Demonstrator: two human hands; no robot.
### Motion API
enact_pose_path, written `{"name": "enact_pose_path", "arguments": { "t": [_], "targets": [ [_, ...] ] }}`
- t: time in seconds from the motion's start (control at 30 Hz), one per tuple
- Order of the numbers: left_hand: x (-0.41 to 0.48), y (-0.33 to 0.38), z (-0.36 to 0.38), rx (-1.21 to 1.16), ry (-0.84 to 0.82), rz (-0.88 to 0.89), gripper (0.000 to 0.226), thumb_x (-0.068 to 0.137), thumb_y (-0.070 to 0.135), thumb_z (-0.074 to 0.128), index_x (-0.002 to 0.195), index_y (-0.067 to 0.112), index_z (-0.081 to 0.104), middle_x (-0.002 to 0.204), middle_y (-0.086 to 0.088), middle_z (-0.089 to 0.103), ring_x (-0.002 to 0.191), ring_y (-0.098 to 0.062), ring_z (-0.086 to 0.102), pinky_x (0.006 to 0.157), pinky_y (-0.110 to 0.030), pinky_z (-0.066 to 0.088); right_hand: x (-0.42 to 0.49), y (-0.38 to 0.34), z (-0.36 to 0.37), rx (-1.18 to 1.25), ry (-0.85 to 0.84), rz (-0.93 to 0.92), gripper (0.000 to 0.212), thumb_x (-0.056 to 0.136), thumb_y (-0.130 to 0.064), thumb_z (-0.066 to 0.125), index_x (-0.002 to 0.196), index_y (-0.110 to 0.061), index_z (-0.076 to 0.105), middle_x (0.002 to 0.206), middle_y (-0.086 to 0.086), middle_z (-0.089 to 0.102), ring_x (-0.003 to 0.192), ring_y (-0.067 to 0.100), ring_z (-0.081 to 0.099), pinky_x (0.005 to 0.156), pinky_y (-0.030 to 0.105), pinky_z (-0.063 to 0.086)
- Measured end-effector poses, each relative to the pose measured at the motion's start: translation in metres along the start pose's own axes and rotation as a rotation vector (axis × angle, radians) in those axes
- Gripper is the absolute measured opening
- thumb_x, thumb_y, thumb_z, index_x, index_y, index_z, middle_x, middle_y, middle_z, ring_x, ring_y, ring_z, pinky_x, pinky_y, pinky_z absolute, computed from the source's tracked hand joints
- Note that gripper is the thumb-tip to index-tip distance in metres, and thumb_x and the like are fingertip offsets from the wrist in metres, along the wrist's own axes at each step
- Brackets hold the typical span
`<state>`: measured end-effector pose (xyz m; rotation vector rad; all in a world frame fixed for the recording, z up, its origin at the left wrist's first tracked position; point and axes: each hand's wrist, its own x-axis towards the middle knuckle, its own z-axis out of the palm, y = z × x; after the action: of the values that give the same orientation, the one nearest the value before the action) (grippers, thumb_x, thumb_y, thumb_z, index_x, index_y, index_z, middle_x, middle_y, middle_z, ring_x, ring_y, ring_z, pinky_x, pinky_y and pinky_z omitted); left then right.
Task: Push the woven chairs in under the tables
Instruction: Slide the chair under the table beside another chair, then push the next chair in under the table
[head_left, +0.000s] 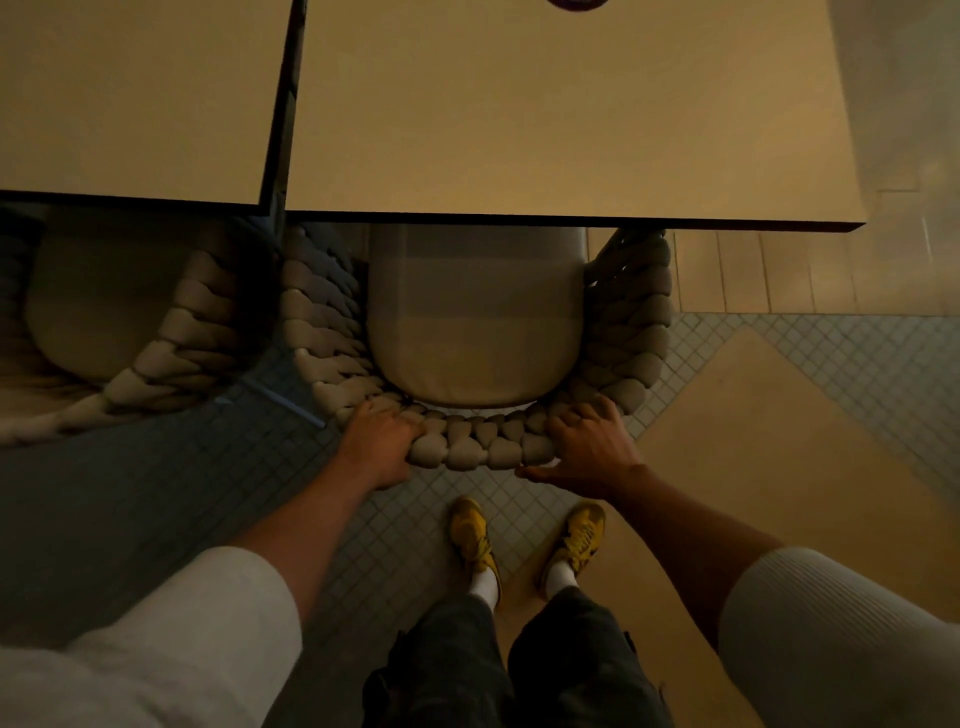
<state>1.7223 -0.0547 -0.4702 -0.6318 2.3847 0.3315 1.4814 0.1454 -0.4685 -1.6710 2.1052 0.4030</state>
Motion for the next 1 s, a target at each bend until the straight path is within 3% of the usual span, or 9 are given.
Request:
{"name": "enact_pose_path", "arguments": {
  "t": [0.13, 0.23, 0.37, 0.47, 0.53, 0.6, 0.7, 0.83, 1.0],
  "targets": [
    [-0.016, 0.006, 0.008, -0.017, 0.024, -0.017, 0.062, 0.084, 0.045, 0.062, 0.143, 0.029, 0.052, 0.145, 0.005, 0.056, 0.136, -0.020, 0.047, 0.121, -0.041, 0.021, -0.020, -0.002, -0.012, 0.021, -0.014, -0.011, 0.078, 0.091, -0.075, 0.046, 0.147, -0.021, 0.051, 0.146, 0.004, 0.057, 0.140, 0.027, 0.047, 0.125, 0.058, 0.010],
    [-0.034, 0.016, 0.006, -0.086, 0.030, -0.054, 0.072, 0.093, 0.045, 0.059, 0.155, 0.016, 0.038, 0.158, -0.005, 0.042, 0.146, -0.026, 0.036, 0.123, -0.041, 0.021, -0.033, -0.004, -0.025, 0.086, -0.070, 0.006, 0.071, 0.096, -0.058, 0.055, 0.155, -0.021, 0.040, 0.159, 0.005, 0.045, 0.152, 0.026, 0.032, 0.125, 0.054, 0.007],
    [-0.059, 0.025, -0.006, -0.294, 0.055, -0.095, 0.073, 0.097, 0.045, 0.058, 0.158, 0.014, 0.033, 0.165, -0.005, 0.032, 0.154, -0.026, 0.022, 0.122, -0.045, 0.029, -0.056, -0.005, -0.045, 0.264, -0.118, 0.075, 0.064, 0.098, -0.050, 0.058, 0.154, -0.022, 0.041, 0.163, 0.003, 0.038, 0.156, 0.024, 0.024, 0.119, 0.051, 0.033],
    [-0.072, 0.025, -0.011, -0.495, 0.090, -0.145, 0.067, 0.096, 0.044, 0.061, 0.155, 0.018, 0.041, 0.163, -0.002, 0.036, 0.152, -0.023, 0.028, 0.119, -0.045, 0.034, -0.070, -0.005, -0.060, 0.347, -0.106, 0.144, 0.053, 0.097, -0.043, 0.061, 0.143, -0.019, 0.054, 0.148, 0.005, 0.054, 0.135, 0.028, 0.051, 0.097, 0.041, 0.053],
    [-0.082, 0.022, -0.010, -0.580, 0.099, -0.173, 0.057, 0.096, 0.043, 0.062, 0.147, 0.021, 0.052, 0.155, -0.004, 0.047, 0.143, -0.024, 0.042, 0.113, -0.044, 0.042, -0.079, -0.005, -0.068, 0.398, -0.108, 0.189, 0.042, 0.098, -0.039, 0.062, 0.133, -0.016, 0.062, 0.132, 0.007, 0.063, 0.115, 0.027, 0.063, 0.086, 0.038, 0.055],
    [-0.092, 0.019, -0.006, -0.675, 0.066, -0.205, 0.045, 0.096, 0.044, 0.062, 0.136, 0.024, 0.063, 0.141, -0.003, 0.061, 0.128, -0.024, 0.057, 0.103, -0.040, 0.050, -0.086, -0.005, -0.075, 0.447, -0.145, 0.219, 0.036, 0.100, -0.037, 0.060, 0.129, -0.017, 0.065, 0.122, 0.006, 0.068, 0.106, 0.024, 0.065, 0.086, 0.039, 0.057],
    [-0.113, 0.012, 0.008, -0.817, -0.009, -0.242, 0.036, 0.097, 0.040, 0.064, 0.129, 0.023, 0.067, 0.126, -0.001, 0.069, 0.114, -0.018, 0.063, 0.093, -0.032, 0.051, -0.091, -0.009, -0.079, 0.494, -0.181, 0.235, 0.028, 0.100, -0.036, 0.060, 0.120, -0.019, 0.069, 0.110, 0.002, 0.071, 0.096, 0.019, 0.066, 0.084, 0.037, 0.058],
    [-0.142, -0.003, 0.038, -0.881, 0.025, -0.318, 0.030, 0.095, 0.033, 0.069, 0.120, 0.017, 0.073, 0.118, -0.004, 0.074, 0.107, -0.018, 0.067, 0.096, -0.031, 0.052, -0.089, -0.026, -0.087, 0.501, -0.168, 0.172, 0.021, 0.100, -0.031, 0.061, 0.110, -0.015, 0.071, 0.104, 0.001, 0.068, 0.087, 0.015, 0.062, 0.065, 0.023, 0.044],
    [-0.182, -0.013, 0.066, -1.033, 0.104, -0.493, 0.020, 0.094, 0.020, 0.071, 0.111, 0.012, 0.076, 0.109, -0.009, 0.076, 0.105, -0.023, 0.070, 0.097, -0.034, 0.054, -0.062, -0.053, -0.100, 0.456, -0.273, 0.081, 0.020, 0.098, -0.037, 0.059, 0.081, -0.026, 0.063, 0.084, -0.002, 0.063, 0.074, 0.015, 0.059, 0.061, 0.030, 0.042]
  ]
}}
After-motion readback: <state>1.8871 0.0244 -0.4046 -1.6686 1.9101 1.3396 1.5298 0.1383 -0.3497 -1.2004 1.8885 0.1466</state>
